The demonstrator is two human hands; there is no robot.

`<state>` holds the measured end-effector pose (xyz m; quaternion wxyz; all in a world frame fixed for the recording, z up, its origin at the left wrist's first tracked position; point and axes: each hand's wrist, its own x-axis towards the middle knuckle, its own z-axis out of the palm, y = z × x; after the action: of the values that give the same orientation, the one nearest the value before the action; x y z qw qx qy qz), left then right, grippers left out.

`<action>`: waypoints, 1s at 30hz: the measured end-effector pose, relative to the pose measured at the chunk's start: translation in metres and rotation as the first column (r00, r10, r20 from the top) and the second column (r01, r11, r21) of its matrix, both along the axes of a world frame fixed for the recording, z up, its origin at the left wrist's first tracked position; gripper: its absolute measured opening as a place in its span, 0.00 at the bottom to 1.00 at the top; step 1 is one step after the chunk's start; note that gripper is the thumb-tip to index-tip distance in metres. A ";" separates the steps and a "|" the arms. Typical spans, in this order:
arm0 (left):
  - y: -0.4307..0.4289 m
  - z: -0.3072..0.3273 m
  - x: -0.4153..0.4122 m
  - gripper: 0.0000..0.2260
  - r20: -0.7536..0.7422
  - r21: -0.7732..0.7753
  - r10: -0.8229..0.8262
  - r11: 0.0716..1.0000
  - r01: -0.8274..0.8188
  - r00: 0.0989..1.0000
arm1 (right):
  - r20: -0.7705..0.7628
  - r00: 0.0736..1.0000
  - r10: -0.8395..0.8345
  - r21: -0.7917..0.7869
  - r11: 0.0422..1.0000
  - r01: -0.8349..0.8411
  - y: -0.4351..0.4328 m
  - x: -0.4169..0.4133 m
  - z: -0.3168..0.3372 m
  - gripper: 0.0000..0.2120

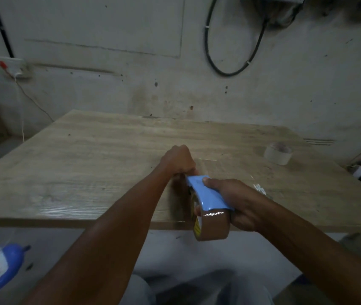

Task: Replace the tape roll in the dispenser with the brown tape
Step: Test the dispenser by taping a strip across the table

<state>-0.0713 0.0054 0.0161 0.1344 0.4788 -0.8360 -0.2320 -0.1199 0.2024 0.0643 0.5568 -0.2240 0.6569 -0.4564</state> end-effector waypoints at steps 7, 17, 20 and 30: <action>0.004 0.007 0.006 0.12 0.059 -0.021 -0.152 0.988 0.153 0.987 | -0.078 0.996 0.036 0.101 0.995 -0.028 -0.011 0.001 0.009 0.16; 0.000 0.003 0.024 0.05 0.020 -0.032 -0.306 0.951 0.307 0.952 | -0.049 0.998 0.045 0.124 0.992 -0.039 -0.005 0.008 0.008 0.20; 0.000 -0.002 0.026 0.05 -0.002 -0.056 -0.327 0.944 0.326 0.945 | -0.053 0.997 0.048 0.141 0.989 -0.040 -0.007 0.006 0.006 0.19; -0.018 -0.021 0.024 0.04 -0.094 -0.240 -0.183 0.958 0.156 0.979 | -0.039 0.998 0.047 0.113 0.993 -0.043 -0.008 0.006 -0.001 0.21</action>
<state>-0.0477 -0.0130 -0.0051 0.2169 0.3724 -0.8860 -0.1711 -0.1142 0.1944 0.0635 0.5646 -0.2166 0.6879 -0.4013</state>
